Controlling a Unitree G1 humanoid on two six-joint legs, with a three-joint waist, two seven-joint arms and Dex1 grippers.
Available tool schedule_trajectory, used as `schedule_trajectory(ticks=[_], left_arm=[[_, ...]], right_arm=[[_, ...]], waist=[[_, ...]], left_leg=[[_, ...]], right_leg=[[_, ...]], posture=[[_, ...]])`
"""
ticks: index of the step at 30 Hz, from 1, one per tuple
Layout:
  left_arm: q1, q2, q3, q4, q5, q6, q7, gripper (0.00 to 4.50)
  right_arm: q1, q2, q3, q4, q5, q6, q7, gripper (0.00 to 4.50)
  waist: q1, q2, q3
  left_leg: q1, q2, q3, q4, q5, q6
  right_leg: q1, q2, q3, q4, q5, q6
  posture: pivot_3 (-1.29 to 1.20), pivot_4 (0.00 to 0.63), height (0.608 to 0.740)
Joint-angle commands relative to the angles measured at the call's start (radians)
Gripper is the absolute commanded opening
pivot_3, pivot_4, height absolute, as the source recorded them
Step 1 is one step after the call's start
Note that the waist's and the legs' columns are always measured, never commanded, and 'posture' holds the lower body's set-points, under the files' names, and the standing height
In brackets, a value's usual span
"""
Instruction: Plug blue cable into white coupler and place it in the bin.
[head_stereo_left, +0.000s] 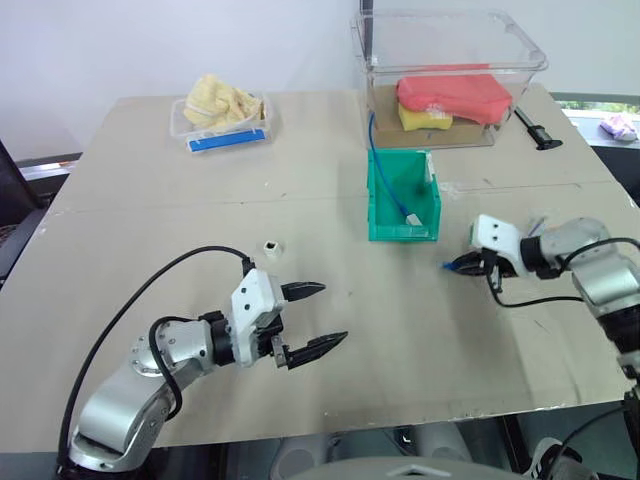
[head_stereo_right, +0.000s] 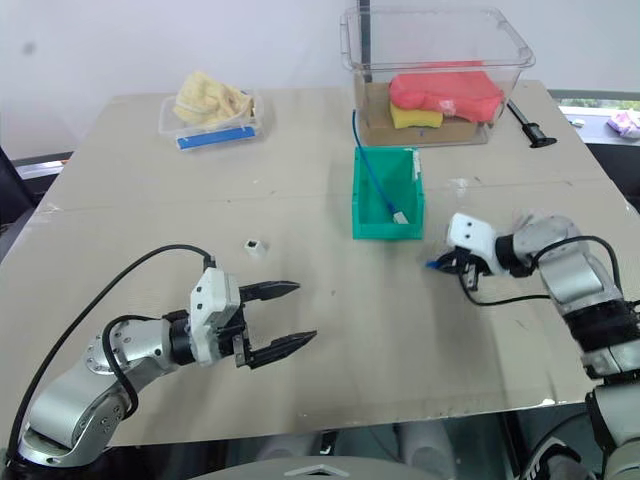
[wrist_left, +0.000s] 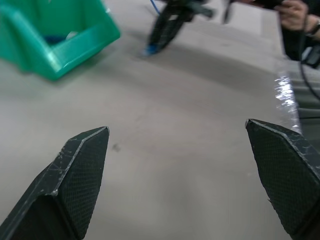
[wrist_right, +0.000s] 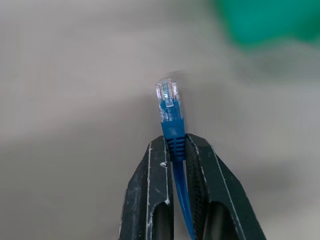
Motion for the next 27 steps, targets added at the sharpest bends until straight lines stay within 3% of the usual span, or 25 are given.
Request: schedule_trajectory(ticks=[1, 5, 9, 13, 17, 19, 27], left_arm=[[-0.013, -0.013, 0.013, 0.024, 0.026, -0.042, 0.011, 4.50], [-0.027, 0.011, -0.018, 0.107, 0.095, -0.103, -0.031, 4.50], [-0.044, 0.032, -0.037, 0.170, 0.137, -0.135, -0.071, 4.50], [-0.082, 0.034, -0.056, 0.234, 0.160, -0.153, -0.107, 4.50], [-0.143, 0.023, -0.094, 0.289, 0.181, -0.158, -0.141, 4.50], [-0.176, 0.010, -0.126, 0.327, 0.198, -0.185, -0.164, 4.50], [-0.296, -0.051, -0.216, 0.438, 0.244, -0.227, -0.210, 4.50]], right_arm=[[0.006, 0.031, 0.028, -0.209, 0.046, 0.145, -0.009, 0.05], [-0.058, 0.179, 0.205, -0.198, -0.065, 0.162, -0.082, 0.05], [-0.115, 0.281, 0.287, -0.072, -0.110, 0.092, -0.087, 0.05], [-0.148, 0.311, 0.313, 0.008, -0.128, 0.001, -0.050, 1.55], [-0.127, 0.280, 0.229, -0.050, -0.063, 0.013, -0.032, 3.55], [-0.053, 0.256, 0.126, -0.154, 0.040, 0.047, -0.030, 4.41], [0.349, 0.160, -0.220, -0.562, 0.268, 0.079, -0.147, 4.41]], waist=[[-0.002, 0.000, 0.000], [-0.002, 0.000, 0.000], [-0.002, 0.000, 0.000], [-0.002, 0.000, 0.000], [-0.001, 0.000, 0.000], [0.002, 0.000, 0.000], [0.007, 0.000, 0.000]], left_leg=[[0.000, 0.000, 0.000, 0.000, 0.000, 0.000], [0.001, -0.001, 0.001, 0.001, 0.000, 0.000], [0.001, 0.000, 0.001, 0.001, 0.000, 0.000], [0.002, 0.000, 0.000, 0.001, 0.000, -0.001], [0.001, 0.000, -0.002, 0.000, 0.001, -0.002], [0.001, -0.001, -0.002, 0.000, 0.002, -0.004], [-0.006, -0.002, -0.004, 0.000, 0.002, -0.006]], right_leg=[[0.000, 0.000, 0.001, 0.000, 0.000, 0.000], [0.000, 0.000, 0.001, 0.000, 0.000, 0.000], [0.000, 0.001, 0.000, 0.001, 0.001, -0.001], [0.000, 0.001, -0.001, 0.001, 0.001, -0.001], [0.000, 0.001, -0.001, 0.001, 0.001, -0.001], [0.000, 0.001, -0.001, 0.001, 0.001, -0.001], [-0.005, 0.000, -0.002, 0.000, 0.001, -0.001]], posture=[[0.00, 0.150, 0.740], [0.00, 0.150, 0.740], [0.00, 0.150, 0.740], [0.00, 0.150, 0.740], [0.00, 0.150, 0.740], [0.00, 0.150, 0.740], [0.00, 0.150, 0.740]])
